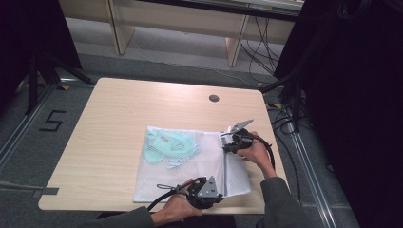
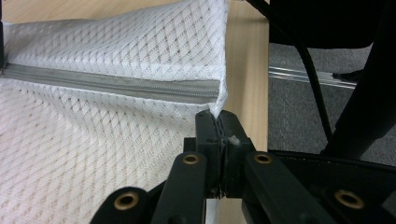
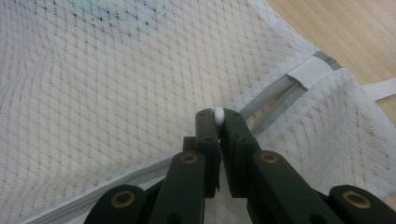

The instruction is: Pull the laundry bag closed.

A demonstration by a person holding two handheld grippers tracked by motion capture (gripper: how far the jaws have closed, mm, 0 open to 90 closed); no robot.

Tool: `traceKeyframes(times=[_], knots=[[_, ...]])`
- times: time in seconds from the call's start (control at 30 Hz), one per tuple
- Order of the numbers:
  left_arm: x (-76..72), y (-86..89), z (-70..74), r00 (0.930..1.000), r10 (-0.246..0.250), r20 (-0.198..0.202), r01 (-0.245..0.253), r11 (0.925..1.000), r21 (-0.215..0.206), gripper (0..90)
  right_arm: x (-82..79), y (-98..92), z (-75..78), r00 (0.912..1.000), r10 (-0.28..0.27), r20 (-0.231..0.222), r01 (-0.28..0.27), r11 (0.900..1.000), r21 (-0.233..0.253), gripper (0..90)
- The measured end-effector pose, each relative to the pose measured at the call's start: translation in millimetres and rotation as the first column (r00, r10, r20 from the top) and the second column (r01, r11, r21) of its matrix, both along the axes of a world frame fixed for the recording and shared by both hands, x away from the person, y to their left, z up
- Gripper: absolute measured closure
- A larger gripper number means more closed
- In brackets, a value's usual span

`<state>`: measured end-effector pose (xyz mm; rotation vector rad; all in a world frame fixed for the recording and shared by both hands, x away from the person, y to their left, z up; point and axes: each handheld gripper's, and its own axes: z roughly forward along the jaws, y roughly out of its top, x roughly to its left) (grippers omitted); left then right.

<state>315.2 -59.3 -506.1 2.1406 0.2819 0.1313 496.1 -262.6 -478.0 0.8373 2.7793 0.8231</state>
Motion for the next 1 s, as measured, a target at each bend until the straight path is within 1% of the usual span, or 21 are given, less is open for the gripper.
traceKeyframes(times=[0.03,0.1,0.13,0.17,0.23,0.3,0.33,0.4,0.47,0.5,0.53,0.57,0.6,0.7,0.73,0.8,0.83,0.87,0.9,0.97,1.0], knots=[[0.2,0.4,-1.0,1.0,0.001,-0.009,-0.001,1.0,-0.002,88.3,1.2,0.0,-0.9,1.0,-0.004,0.007,0.004,1.0,0.005,86.5],[-0.2,0.5,-1.4,1.0,0.003,-0.009,-0.003,1.0,-0.002,88.2,2.1,-0.5,-0.3,0.9999,-0.009,0.008,0.009,1.0,0.004,86.5],[-0.7,0.4,-1.6,0.9999,-0.001,-0.011,0.001,1.0,-0.001,88.3,4.5,-0.2,-1.4,0.9995,-0.019,0.025,0.018,1.0,0.019,86.5],[-1.0,0.3,-1.5,0.9999,-0.001,-0.01,0.001,1.0,0.0,88.2,5.0,-0.6,-0.1,0.9998,-0.019,0.009,0.019,1.0,0.007,86.5],[-1.1,0.1,-1.6,0.9999,-0.002,-0.011,0.002,1.0,-0.001,88.3,6.4,-1.0,-0.8,0.9999,-0.013,0.007,0.013,1.0,0.006,86.5],[-0.6,0.3,-0.9,0.9999,0.0,-0.012,0.0,1.0,-0.003,88.2,8.2,-2.0,-2.6,0.9998,-0.021,0.006,0.021,1.0,0.011,86.5],[0.9,1.7,-0.2,1.0,-0.004,-0.001,0.004,0.9999,0.012,88.3,8.8,-1.6,-3.9,0.9994,-0.029,0.018,0.029,0.999,0.021,86.5],[0.3,1.5,-0.8,1.0,-0.003,-0.006,0.003,1.0,0.006,88.2,9.5,-2.1,-2.9,0.9996,-0.026,0.015,0.026,1.0,0.016,86.5],[-1.7,-0.2,-2.1,0.9999,-0.002,-0.016,0.002,1.0,-0.004,88.2,11.9,-0.8,-1.8,0.9994,-0.025,0.024,0.025,1.0,0.017,86.5],[-1.9,-0.3,-1.9,0.9999,-0.001,-0.013,0.001,1.0,-0.005,88.2,11.1,0.5,-1.6,0.9993,-0.035,0.015,0.035,0.999,0.019,86.5],[-1.4,0.4,-1.3,1.0,-0.002,-0.006,0.002,1.0,0.003,88.2,12.8,-0.1,-1.6,0.9992,-0.028,0.029,0.028,1.0,0.012,86.5],[-1.4,0.4,-1.3,1.0,-0.002,-0.006,0.002,1.0,0.003,88.3,12.8,-0.1,-1.6,0.9992,-0.028,0.029,0.028,1.0,0.012,86.5],[-1.4,0.6,-0.9,0.9999,-0.001,-0.014,0.001,1.0,-0.004,88.3,13.8,-0.4,-0.6,0.9994,-0.024,0.024,0.024,1.0,-0.008,86.5],[-1.2,1.0,-0.8,0.9999,0.002,-0.013,-0.002,1.0,-0.008,88.3,15.1,0.1,-1.5,0.9993,-0.028,0.024,0.028,1.0,-0.005,86.5],[-2.1,0.7,-0.8,0.9999,0.0,-0.014,0.0,1.0,-0.003,88.3,16.9,-0.3,0.2,0.9991,-0.028,0.031,0.028,1.0,-0.007,86.5],[-2.2,0.4,-0.9,0.9999,0.002,-0.015,-0.002,1.0,-0.007,88.3,17.8,0.3,-1.2,0.9987,-0.033,0.038,0.033,0.999,0.013,86.5],[-1.8,0.3,-0.7,0.9998,0.003,-0.02,-0.003,1.0,-0.01,88.3,17.5,0.4,-1.0,0.9986,-0.042,0.033,0.042,0.999,0.012,86.5],[-1.7,0.3,-0.6,0.9998,0.009,-0.015,-0.009,0.9999,-0.011,88.3,18.2,-0.1,-1.0,0.9984,-0.045,0.033,0.045,0.999,0.008,86.5],[-1.2,0.7,-0.5,0.9998,0.007,-0.019,-0.007,0.9999,-0.009,88.3,19.6,-1.3,0.0,0.999,-0.033,0.031,0.033,0.999,-0.002,86.5],[-1.1,0.9,-0.4,0.9998,0.006,-0.02,-0.006,0.9999,-0.009,88.3,20.1,-1.3,-0.3,0.9984,-0.04,0.04,0.04,0.999,-0.006,86.5],[-1.4,1.0,-0.4,0.9997,0.007,-0.022,-0.007,0.9999,-0.009,88.3,20.5,-0.5,-2.0,0.9979,-0.048,0.042,0.048,0.999,0.011,86.5]])
